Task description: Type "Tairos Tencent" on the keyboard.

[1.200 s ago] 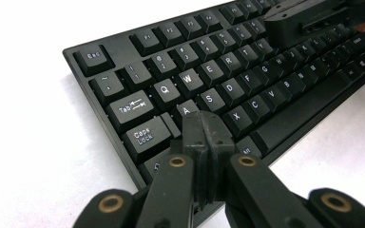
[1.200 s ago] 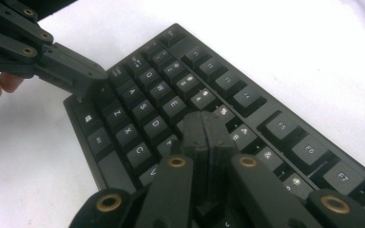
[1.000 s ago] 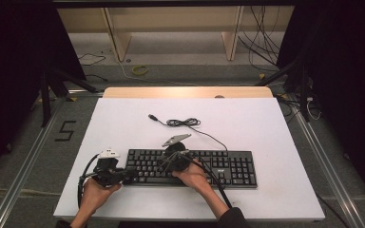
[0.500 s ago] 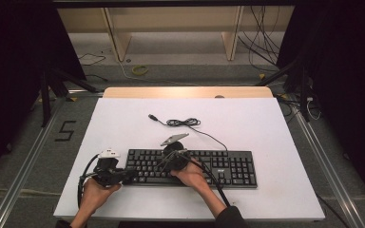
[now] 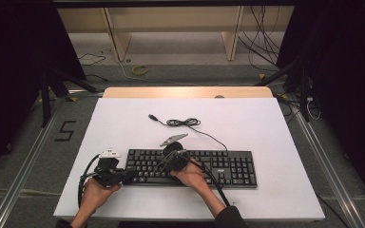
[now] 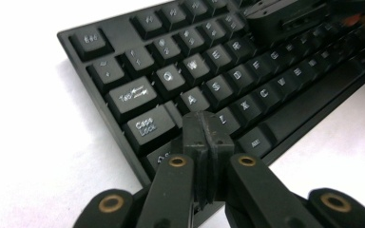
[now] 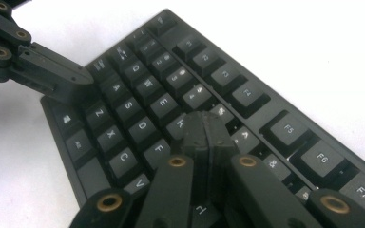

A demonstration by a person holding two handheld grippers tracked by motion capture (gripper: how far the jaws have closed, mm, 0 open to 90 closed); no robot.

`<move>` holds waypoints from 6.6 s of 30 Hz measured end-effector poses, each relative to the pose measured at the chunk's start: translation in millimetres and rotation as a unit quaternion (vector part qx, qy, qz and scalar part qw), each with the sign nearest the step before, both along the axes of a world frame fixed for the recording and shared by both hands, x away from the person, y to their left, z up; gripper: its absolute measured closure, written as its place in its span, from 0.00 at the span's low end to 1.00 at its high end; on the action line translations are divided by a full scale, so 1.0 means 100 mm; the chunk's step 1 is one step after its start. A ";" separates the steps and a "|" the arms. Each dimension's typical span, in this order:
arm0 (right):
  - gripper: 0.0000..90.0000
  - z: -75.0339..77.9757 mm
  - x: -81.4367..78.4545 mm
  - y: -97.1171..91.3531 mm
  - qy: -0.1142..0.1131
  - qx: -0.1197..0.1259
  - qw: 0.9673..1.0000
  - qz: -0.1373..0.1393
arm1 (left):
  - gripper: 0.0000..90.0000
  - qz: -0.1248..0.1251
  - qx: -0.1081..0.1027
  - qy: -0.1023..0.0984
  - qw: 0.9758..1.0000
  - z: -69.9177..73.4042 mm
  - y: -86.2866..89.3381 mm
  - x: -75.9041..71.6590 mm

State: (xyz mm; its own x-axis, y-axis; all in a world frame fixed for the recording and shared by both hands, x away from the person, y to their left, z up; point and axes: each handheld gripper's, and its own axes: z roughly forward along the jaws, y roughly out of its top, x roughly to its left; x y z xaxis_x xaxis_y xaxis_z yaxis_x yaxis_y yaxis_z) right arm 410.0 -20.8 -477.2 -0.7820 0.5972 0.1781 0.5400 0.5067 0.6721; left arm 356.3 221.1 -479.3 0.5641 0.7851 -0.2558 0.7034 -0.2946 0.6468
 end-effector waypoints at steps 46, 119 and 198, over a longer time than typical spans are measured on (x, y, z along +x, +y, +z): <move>0.55 0.26 -0.25 -0.51 -0.023 0.082 0.996 -0.013 | 0.57 0.001 -0.066 -0.047 0.997 0.13 -0.04 0.00; 0.33 0.28 -0.59 -0.84 -0.044 0.102 0.994 -0.015 | 0.99 -0.034 -0.007 -0.020 0.999 0.01 -0.44 0.42; 0.98 0.06 -0.43 -0.50 -0.018 0.056 0.998 0.001 | 0.36 -0.034 -0.125 -0.079 0.988 0.22 -0.21 -0.01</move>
